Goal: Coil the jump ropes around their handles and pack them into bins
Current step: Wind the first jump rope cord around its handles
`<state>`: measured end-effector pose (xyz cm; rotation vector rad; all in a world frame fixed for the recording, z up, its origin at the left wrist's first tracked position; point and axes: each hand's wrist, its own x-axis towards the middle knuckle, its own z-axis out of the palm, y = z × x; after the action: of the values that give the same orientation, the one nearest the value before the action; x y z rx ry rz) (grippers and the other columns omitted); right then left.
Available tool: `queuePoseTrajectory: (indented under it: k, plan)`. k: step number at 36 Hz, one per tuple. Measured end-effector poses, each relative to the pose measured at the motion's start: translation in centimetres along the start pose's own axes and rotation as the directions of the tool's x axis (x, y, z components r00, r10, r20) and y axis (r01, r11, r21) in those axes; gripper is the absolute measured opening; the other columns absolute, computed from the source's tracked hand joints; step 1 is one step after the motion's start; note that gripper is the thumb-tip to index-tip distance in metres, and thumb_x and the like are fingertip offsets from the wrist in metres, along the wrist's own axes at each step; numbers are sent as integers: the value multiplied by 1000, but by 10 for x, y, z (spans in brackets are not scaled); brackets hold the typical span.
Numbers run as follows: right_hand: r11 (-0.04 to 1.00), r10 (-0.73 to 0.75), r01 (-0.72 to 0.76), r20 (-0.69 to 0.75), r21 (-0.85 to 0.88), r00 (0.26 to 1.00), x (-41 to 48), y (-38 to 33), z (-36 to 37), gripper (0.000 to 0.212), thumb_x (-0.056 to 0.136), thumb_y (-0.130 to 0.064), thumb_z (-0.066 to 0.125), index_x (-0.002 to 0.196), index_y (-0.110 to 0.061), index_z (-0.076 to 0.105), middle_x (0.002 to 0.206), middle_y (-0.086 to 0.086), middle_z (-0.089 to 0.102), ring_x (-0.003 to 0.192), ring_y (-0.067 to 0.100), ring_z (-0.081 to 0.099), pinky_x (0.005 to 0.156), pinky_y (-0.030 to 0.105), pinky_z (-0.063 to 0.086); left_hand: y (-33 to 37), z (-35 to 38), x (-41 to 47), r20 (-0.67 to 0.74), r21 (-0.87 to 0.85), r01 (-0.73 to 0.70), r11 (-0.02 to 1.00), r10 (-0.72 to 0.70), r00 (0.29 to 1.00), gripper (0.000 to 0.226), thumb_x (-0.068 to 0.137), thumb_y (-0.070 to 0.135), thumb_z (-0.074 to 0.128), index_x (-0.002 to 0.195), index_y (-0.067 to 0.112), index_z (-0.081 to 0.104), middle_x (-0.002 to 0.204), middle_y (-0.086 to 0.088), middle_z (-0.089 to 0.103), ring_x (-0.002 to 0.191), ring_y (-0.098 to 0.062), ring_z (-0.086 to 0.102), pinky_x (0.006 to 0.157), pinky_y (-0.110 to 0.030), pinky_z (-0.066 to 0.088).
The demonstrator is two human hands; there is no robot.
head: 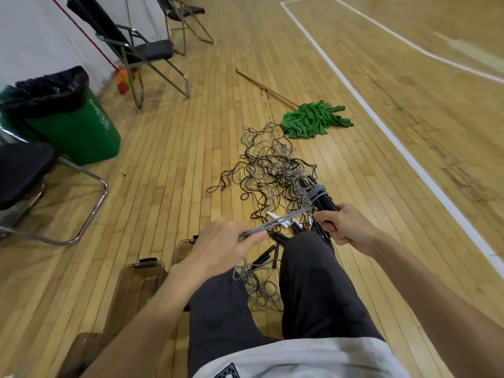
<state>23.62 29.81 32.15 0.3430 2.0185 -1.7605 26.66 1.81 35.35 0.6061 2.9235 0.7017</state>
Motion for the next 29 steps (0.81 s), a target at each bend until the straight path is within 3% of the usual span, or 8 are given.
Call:
queuePoseTrajectory:
  k: [2, 4, 6, 8, 15, 19, 24, 29]
  plan:
    - [999, 12, -12, -7, -48, 1000, 3, 2, 3, 14, 97, -12, 63, 91, -9, 51, 58, -1, 35, 44, 11, 23, 38, 21, 19, 6, -7, 0, -3, 119, -62, 991, 63, 998, 49, 98, 57, 46, 61, 25, 41, 52, 8, 39, 49, -12, 41, 50, -32, 35]
    - [994, 29, -29, -2, -109, 1000, 6, 4, 6, 13, 96, -12, 64, 93, -7, 52, 56, -1, 37, 44, 12, 25, 39, 21, 20, 12, -11, 0, -15, 220, -137, 966, 144, 989, 43, 99, 53, 45, 65, 27, 40, 51, 11, 35, 48, -7, 36, 46, -24, 27]
    - [983, 67, -62, 25, -170, 997, 8, 6, 8, 14, 94, -13, 65, 93, -7, 52, 55, 0, 40, 44, 13, 27, 40, 22, 21, 15, -12, -1, -52, 289, -211, 934, 235, 971, 42, 100, 52, 44, 69, 25, 50, 50, 15, 29, 45, -5, 31, 45, -18, 17]
    - [965, 129, -109, 69, -238, 989, 8, 9, 11, 16, 94, -16, 65, 93, -7, 52, 55, 0, 45, 42, 13, 31, 40, 21, 24, 16, -14, 1, -66, 329, -257, 909, 294, 954, 51, 100, 54, 36, 74, 20, 63, 50, 16, 36, 43, -5, 34, 43, -16, 13]
    - [908, 305, -188, 281, -374, 910, 4, 7, 28, 26, 97, -24, 64, 77, -11, 52, 57, 2, 51, 41, 13, 39, 40, 21, 31, 24, -38, 15, -32, 372, -441, 817, 487, 873, 37, 97, 45, 44, 87, 17, 67, 59, 9, 59, 43, -11, 52, 40, -18, 30]
    - [877, 338, -164, 335, -452, 880, 2, 4, 36, 24, 96, -27, 64, 84, -10, 52, 58, 2, 49, 41, 13, 38, 39, 21, 30, 26, -52, 21, -4, 367, -510, 778, 550, 835, 37, 93, 44, 50, 80, 14, 66, 59, 6, 59, 43, -11, 53, 38, -24, 43]
    - [818, 416, -134, 414, -560, 810, -14, -4, 52, 27, 96, -28, 63, 75, -16, 51, 56, -2, 44, 40, 10, 33, 39, 19, 25, 25, -69, 27, 17, 364, -559, 745, 594, 804, 47, 92, 52, 44, 79, 14, 69, 68, 6, 60, 49, -5, 49, 46, -5, 20]
    - [784, 420, 0, 531, -621, 736, -48, -28, 81, 23, 95, -26, 63, 75, -15, 55, 55, -2, 42, 40, 12, 30, 39, 20, 24, 26, -79, 42, -22, 253, -510, 822, 532, 846, 47, 90, 60, 47, 82, 21, 72, 74, 19, 50, 57, 4, 40, 52, -8, 28]
